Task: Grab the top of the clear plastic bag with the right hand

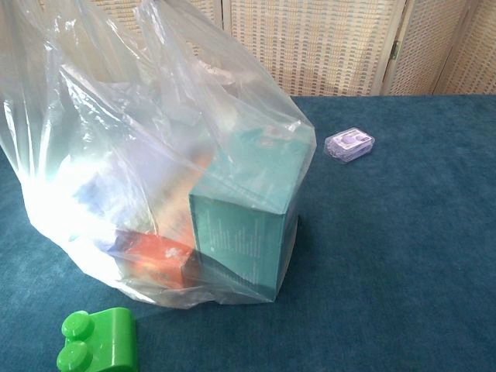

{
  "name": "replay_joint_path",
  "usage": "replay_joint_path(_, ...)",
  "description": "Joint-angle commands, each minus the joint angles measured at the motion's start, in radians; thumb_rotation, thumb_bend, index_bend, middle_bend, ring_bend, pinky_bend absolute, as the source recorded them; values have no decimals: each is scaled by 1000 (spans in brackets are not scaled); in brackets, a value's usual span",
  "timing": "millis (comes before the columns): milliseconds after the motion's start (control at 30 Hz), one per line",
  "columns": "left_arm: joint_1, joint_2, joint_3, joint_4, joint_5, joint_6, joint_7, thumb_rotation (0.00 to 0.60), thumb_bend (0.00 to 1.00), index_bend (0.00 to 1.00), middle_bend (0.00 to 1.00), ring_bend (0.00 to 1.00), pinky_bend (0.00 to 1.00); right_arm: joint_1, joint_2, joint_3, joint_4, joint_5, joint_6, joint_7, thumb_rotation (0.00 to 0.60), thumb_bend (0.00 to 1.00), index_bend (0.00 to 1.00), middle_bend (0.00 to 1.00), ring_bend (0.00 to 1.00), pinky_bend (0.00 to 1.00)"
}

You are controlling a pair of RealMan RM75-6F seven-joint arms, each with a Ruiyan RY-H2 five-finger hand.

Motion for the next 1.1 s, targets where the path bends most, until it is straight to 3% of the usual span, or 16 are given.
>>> replay_joint_path(33,-2,-2,-1,4,1,0,-3,600,252,168,159,179,111,0,0,0,-1,1,0,0,600,197,90,189,144,261)
replay_joint_path(767,-14,17,-15,-12,2,4,-39,600,252,167,159,179,111,10,10,-8,11,-19,-7,60,600,196,90,189,144,261)
replay_joint_path(1100,-18,38,-18,-30,-4,-3,-45,600,251,167,159,179,111,52,33,-18,-8,-75,-41,153,600,197,90,194,144,261)
